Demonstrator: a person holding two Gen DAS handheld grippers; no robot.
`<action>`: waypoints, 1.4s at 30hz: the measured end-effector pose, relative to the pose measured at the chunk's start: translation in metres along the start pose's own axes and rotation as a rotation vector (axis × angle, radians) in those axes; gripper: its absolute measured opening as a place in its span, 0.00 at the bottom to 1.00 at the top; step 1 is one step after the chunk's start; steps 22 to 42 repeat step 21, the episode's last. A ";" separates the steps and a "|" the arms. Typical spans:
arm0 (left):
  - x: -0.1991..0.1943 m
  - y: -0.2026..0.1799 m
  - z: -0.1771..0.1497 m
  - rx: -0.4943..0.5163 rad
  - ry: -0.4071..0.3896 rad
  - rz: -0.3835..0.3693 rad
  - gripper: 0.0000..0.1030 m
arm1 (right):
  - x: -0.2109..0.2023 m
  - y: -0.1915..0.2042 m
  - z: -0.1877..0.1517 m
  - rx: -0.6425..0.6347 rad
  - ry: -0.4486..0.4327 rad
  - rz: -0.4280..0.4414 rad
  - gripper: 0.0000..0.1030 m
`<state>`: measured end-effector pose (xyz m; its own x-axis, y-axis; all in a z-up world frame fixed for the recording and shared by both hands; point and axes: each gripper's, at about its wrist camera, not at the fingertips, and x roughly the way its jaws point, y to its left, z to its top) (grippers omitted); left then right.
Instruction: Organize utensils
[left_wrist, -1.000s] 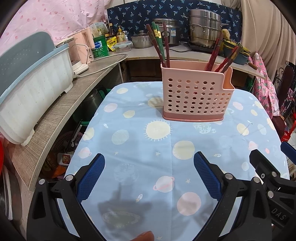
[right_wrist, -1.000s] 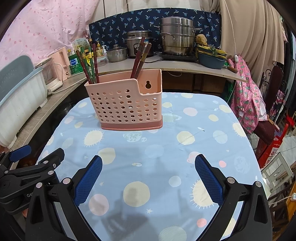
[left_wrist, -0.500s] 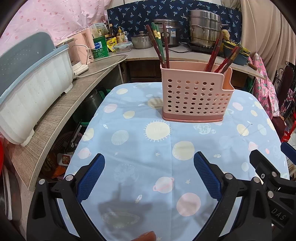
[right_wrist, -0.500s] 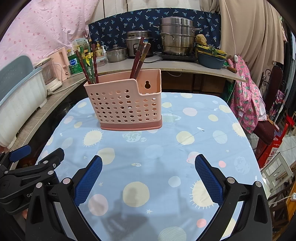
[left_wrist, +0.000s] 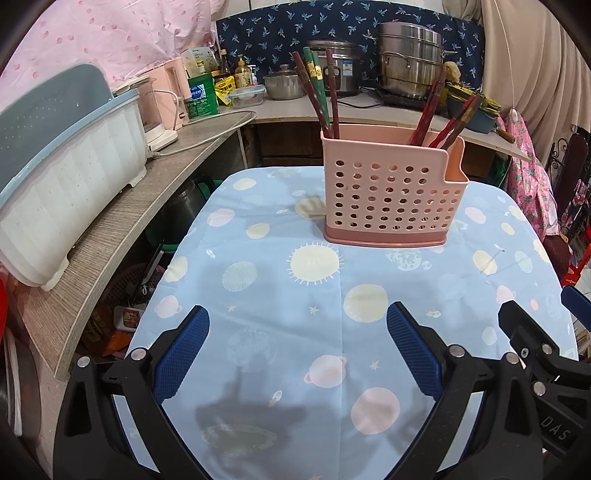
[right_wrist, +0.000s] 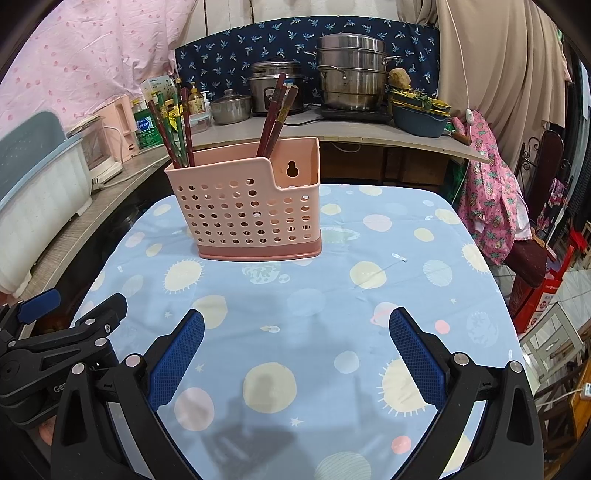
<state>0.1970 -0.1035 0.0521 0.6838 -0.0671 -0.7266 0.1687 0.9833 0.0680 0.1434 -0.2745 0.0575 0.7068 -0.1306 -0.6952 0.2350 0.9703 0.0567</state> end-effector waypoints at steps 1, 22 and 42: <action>0.000 0.000 0.000 0.001 0.001 0.000 0.90 | 0.000 0.000 0.000 0.000 0.000 0.000 0.94; 0.000 -0.006 0.003 0.012 -0.016 0.010 0.90 | 0.003 -0.006 0.002 0.002 0.002 -0.006 0.94; 0.000 -0.006 0.003 0.012 -0.016 0.010 0.90 | 0.003 -0.006 0.002 0.002 0.002 -0.006 0.94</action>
